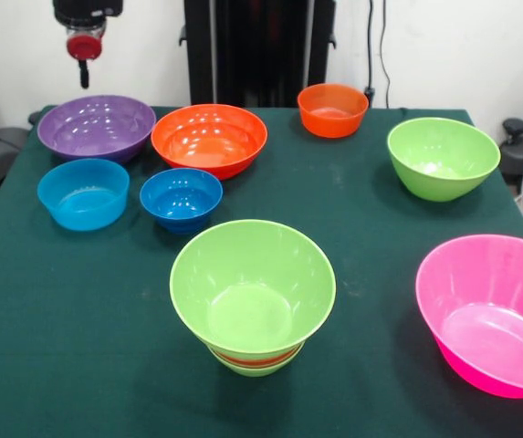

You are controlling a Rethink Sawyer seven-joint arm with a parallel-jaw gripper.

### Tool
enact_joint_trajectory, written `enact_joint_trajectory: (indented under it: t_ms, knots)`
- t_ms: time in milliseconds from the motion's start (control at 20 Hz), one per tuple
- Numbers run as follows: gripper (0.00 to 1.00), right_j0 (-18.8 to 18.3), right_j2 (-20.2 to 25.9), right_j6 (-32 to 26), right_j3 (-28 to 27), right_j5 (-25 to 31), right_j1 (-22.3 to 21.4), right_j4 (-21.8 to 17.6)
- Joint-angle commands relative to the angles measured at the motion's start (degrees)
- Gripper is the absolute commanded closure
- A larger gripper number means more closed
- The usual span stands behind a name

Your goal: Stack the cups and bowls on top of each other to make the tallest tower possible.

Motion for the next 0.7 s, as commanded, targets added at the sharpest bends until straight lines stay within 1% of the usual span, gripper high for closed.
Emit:
enact_joint_trajectory:
  t_ms: [50,100,150,300,450,500,700]
  knots:
    - [0.00,8.00,-2.68,8.06,-7.97,-10.61,11.50,4.56]
    - [0.00,9.19,-3.68,8.41,-8.50,-11.78,12.85,5.77]
    - [0.00,9.47,-3.93,8.02,-8.58,-12.15,13.25,6.53]
    - [0.00,9.51,-4.11,6.29,-8.22,-12.59,12.87,8.50]
    - [0.00,8.49,-3.52,4.01,-7.45,-12.41,11.70,8.73]
    - [0.00,8.08,-3.62,4.28,-7.15,-12.94,11.58,9.45]
    - [0.00,7.41,-3.45,2.86,-6.50,-12.53,10.78,9.20]
